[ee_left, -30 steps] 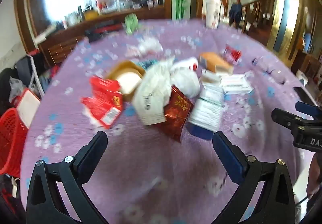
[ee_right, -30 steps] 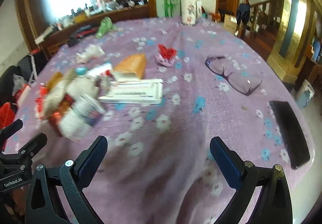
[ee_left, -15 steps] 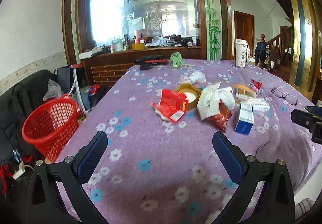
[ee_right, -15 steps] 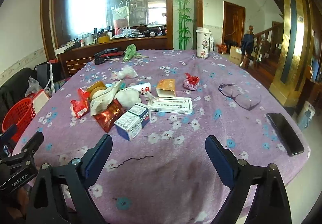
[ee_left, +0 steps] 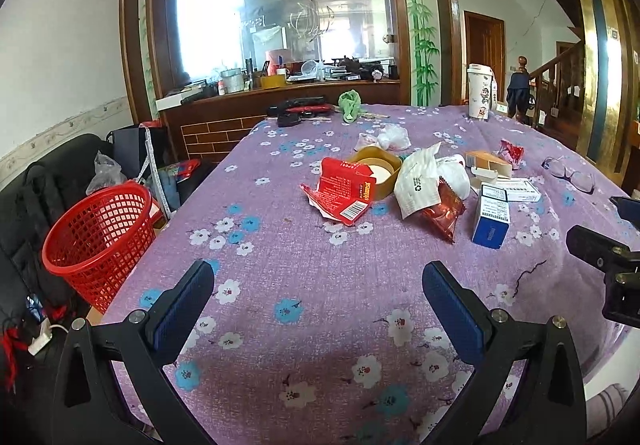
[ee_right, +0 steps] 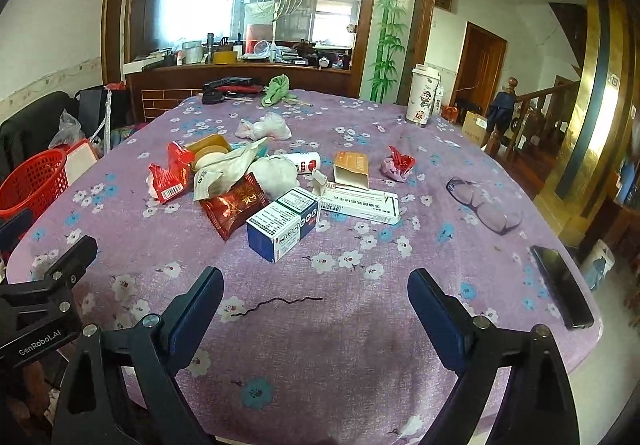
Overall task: Collect trash
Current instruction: 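Move both tools toward the cluttered trash on the table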
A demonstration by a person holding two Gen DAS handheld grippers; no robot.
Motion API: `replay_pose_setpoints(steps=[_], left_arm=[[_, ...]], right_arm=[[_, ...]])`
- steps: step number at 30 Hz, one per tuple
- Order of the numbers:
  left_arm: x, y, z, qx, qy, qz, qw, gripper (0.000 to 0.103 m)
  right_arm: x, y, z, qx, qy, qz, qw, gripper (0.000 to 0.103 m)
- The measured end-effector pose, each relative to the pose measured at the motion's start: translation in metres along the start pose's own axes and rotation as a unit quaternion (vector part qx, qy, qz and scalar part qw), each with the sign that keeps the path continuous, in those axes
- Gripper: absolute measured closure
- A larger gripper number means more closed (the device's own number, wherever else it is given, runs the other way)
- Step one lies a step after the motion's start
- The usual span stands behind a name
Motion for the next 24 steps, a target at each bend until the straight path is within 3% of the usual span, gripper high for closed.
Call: replay_pose_setpoints(steps=[24], left_arm=[[0.0060, 0.0013, 0.0046, 0.003, 0.012, -0.003, 0.9999, 0.000]], right_arm=[[0.0040, 0.0027, 0.0063, 0.006, 0.012, -0.006, 1.000, 0.008]])
Point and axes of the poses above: each gripper's, at about its wrist camera, not at the fingertips, and z roughly the way its jaws point, y to its left, x to its underside, the point moved 5 cm from there along z, roughly the way its jaws point, and after that the axes turned 10 degrees about -y, right-handed, at the moved point
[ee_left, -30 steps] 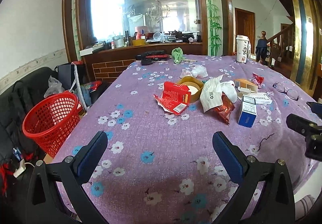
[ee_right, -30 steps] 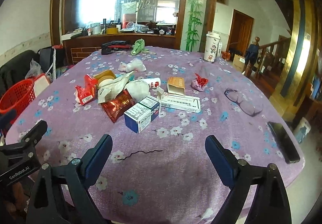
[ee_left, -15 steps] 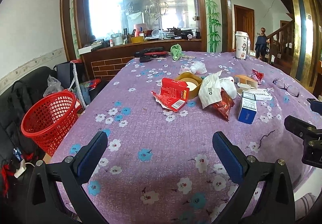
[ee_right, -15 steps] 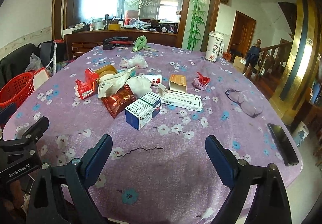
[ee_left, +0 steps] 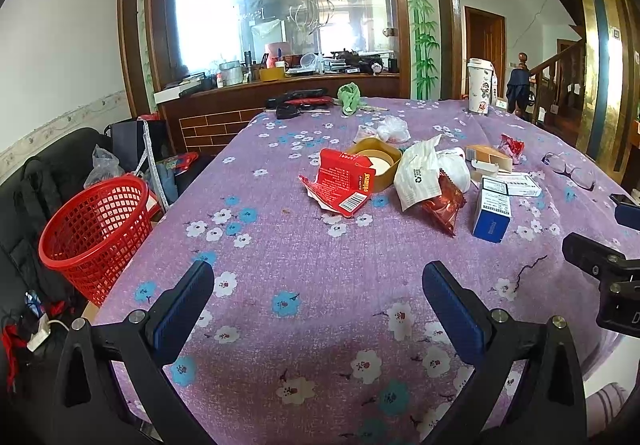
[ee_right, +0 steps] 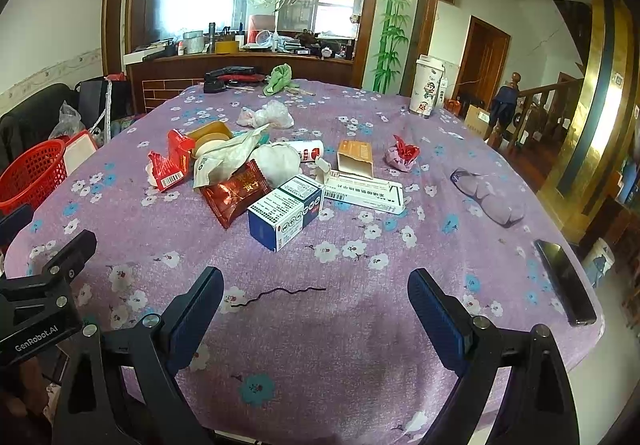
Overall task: Collect trash
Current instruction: 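Move both tools toward the cluttered trash on the table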
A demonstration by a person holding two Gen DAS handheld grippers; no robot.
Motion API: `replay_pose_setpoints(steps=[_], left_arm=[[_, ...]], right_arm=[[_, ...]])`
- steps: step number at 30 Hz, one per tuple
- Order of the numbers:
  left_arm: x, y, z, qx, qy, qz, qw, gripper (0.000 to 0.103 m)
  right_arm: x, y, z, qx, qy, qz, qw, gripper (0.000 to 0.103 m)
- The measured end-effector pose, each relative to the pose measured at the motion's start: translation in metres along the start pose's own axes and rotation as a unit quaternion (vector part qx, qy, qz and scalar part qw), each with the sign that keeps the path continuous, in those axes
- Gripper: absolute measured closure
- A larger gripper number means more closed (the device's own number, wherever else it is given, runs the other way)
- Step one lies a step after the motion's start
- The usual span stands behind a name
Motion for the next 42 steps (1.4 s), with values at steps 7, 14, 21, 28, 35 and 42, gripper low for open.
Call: replay_pose_setpoints(steps=[7, 14, 21, 28, 35, 42], left_arm=[[0.000, 0.000, 0.000, 0.000, 0.000, -0.001, 1.0000, 0.000], [0.000, 0.000, 0.000, 0.000, 0.000, 0.000, 1.0000, 0.000], [0.000, -0.001, 0.000, 0.000, 0.001, -0.001, 1.0000, 0.000], [0.000, 0.000, -0.001, 0.000, 0.002, 0.000, 1.0000, 0.000], [0.002, -0.002, -0.003, 0.004, 0.003, 0.000, 1.0000, 0.000], [-0.002, 0.007, 0.004, 0.014, 0.029, -0.013, 0.9994, 0.000]], right_arm=[[0.002, 0.000, 0.000, 0.001, 0.001, -0.001, 1.000, 0.008], [0.003, 0.001, 0.000, 0.001, 0.003, -0.001, 1.000, 0.008], [0.003, 0.001, 0.000, 0.001, 0.003, -0.001, 1.000, 0.008], [0.006, 0.005, -0.001, -0.001, 0.006, -0.002, 1.000, 0.008], [0.006, 0.008, -0.005, -0.004, 0.009, -0.003, 1.000, 0.008], [0.000, -0.004, 0.006, -0.023, 0.030, 0.029, 0.999, 0.008]])
Point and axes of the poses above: each gripper's, at about its wrist camera, not at the fingertips, and z roughly the way its jaws point, y to its left, x to its underside, the point moved 5 cm from there along z, roughly the way its jaws point, and after that the axes turned 10 degrees about -y, right-handed, at the moved point
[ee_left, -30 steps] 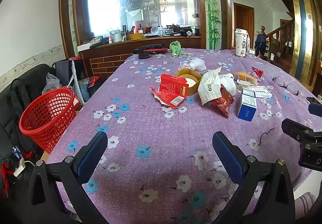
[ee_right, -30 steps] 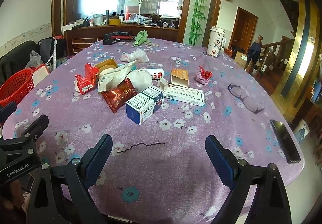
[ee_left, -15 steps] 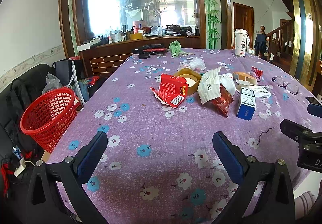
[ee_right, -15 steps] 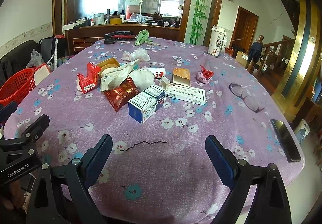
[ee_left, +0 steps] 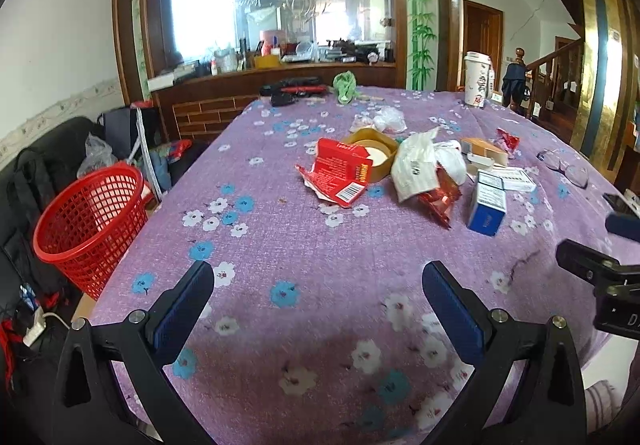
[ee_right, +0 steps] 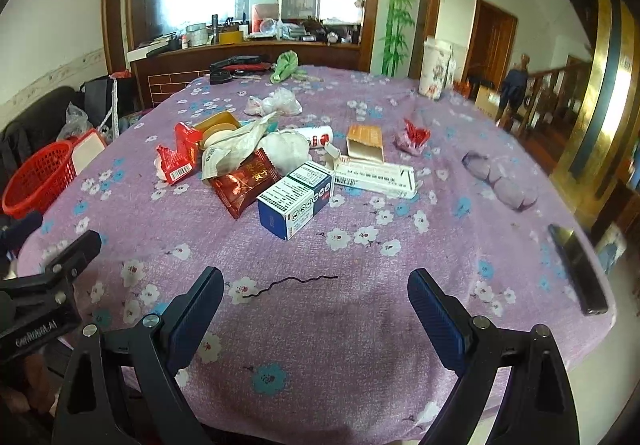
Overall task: Collect trash
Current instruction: 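Move both tools toward the cluttered trash on the table, then grasp the red snack box with the left tool while the right tool grasps the white-green medicine box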
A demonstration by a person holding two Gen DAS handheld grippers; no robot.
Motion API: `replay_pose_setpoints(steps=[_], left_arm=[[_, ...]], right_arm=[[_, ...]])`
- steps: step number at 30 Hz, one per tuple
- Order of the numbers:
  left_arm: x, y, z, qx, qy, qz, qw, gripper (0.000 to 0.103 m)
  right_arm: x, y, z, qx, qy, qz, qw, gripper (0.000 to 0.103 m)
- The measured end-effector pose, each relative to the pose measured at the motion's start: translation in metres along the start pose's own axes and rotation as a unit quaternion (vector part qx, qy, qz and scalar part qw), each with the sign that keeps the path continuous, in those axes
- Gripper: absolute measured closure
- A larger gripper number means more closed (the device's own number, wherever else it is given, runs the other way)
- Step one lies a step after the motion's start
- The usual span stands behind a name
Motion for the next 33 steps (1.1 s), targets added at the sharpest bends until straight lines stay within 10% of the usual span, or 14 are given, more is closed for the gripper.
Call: replay_pose_setpoints(steps=[13, 21, 28, 33], left_arm=[[-0.045, 0.043, 0.085, 0.044, 0.127, -0.098, 0.9860, 0.002], [-0.029, 0.052, 0.160, 0.071, 0.228, -0.170, 0.9561, 0.040], [-0.041, 0.036, 0.182, 0.081, 0.219, -0.161, 0.9589, 0.053], [-0.043, 0.022, 0.194, 0.101, 0.221, -0.162, 0.9564, 0.092]], right_arm=[[-0.027, -0.008, 0.040, -0.084, 0.057, 0.067, 0.993, 0.017], [-0.033, -0.015, 0.070, -0.107, 0.092, 0.111, 0.984, 0.028], [-0.036, -0.024, 0.088, -0.113, 0.107, 0.146, 0.977, 0.029], [-0.046, -0.027, 0.105, -0.113, 0.110, 0.170, 0.973, 0.032]])
Point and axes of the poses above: each gripper's, at about its wrist camera, not at the fingertips, and z roughly the way its jaws point, y to its left, x to its underside, the point moved 5 cm from there along z, roughly the way its jaws point, and after that the axes turned 10 degrees about -y, right-handed, at the moved point
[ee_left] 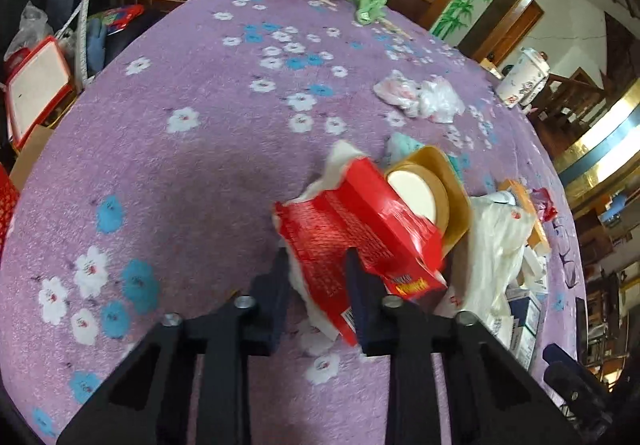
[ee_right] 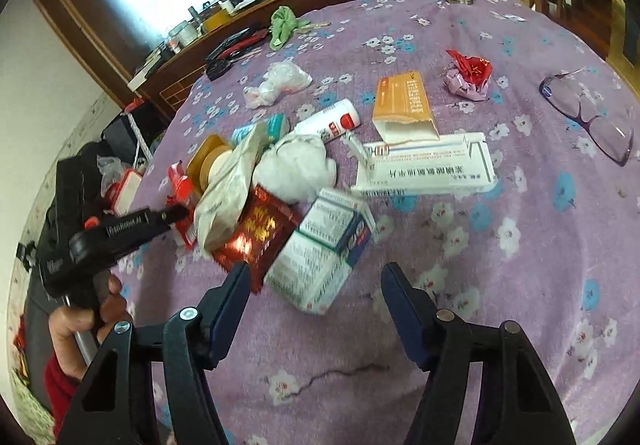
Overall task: Collect trash
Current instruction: 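Grasp the red snack box with the left tool while the right tool grasps the white-green medicine box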
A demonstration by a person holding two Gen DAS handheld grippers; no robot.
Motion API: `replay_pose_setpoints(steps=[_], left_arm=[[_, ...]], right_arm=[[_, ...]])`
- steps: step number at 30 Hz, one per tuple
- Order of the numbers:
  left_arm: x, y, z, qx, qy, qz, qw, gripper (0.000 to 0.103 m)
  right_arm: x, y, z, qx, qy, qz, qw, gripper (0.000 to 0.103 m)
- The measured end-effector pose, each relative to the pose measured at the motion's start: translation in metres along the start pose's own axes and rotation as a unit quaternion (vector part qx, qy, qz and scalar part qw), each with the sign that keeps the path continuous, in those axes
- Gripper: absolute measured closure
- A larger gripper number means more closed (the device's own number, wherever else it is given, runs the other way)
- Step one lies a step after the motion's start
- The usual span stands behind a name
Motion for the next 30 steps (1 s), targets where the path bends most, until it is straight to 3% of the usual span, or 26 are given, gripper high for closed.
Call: replay_pose_setpoints(steps=[5, 10, 16, 21, 25, 30], left_arm=[[0.004, -0.012, -0.009, 0.001, -0.030, 0.037, 0.9989, 0.098], [0.009, -0.018, -0.035, -0.004, -0.066, 0.076, 0.9949, 0.098], [0.018, -0.008, -0.041, -0.004, -0.051, 0.075, 0.9959, 0.098], [0.027, -0.003, -0.032, -0.012, -0.036, 0.076, 0.9964, 0.098], [0.027, -0.002, -0.020, -0.008, -0.021, 0.057, 0.9981, 0.098], [0.023, -0.005, -0.013, 0.007, -0.016, 0.038, 0.9991, 0.084]], right_arm=[[-0.007, 0.000, 0.019, 0.019, 0.008, 0.010, 1.000, 0.034], [-0.002, 0.006, 0.035, 0.053, 0.015, -0.021, 0.998, 0.039], [0.000, 0.007, 0.029, 0.083, 0.002, -0.073, 0.994, 0.054], [0.001, -0.013, 0.013, 0.116, -0.006, -0.091, 0.989, 0.056], [0.002, -0.021, 0.007, 0.117, -0.008, -0.085, 0.989, 0.056], [0.003, -0.023, 0.009, 0.115, -0.005, -0.084, 0.990, 0.056]])
Point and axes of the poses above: each gripper's, at about its wrist camera, not at the fingertips, and z roughly the way its jaws point, y to its left, x to its underside, the point moved 5 cm from there along z, roughly the way its jaws point, and after that the axes turned 10 degrees about -y, right-handed, at the moved point
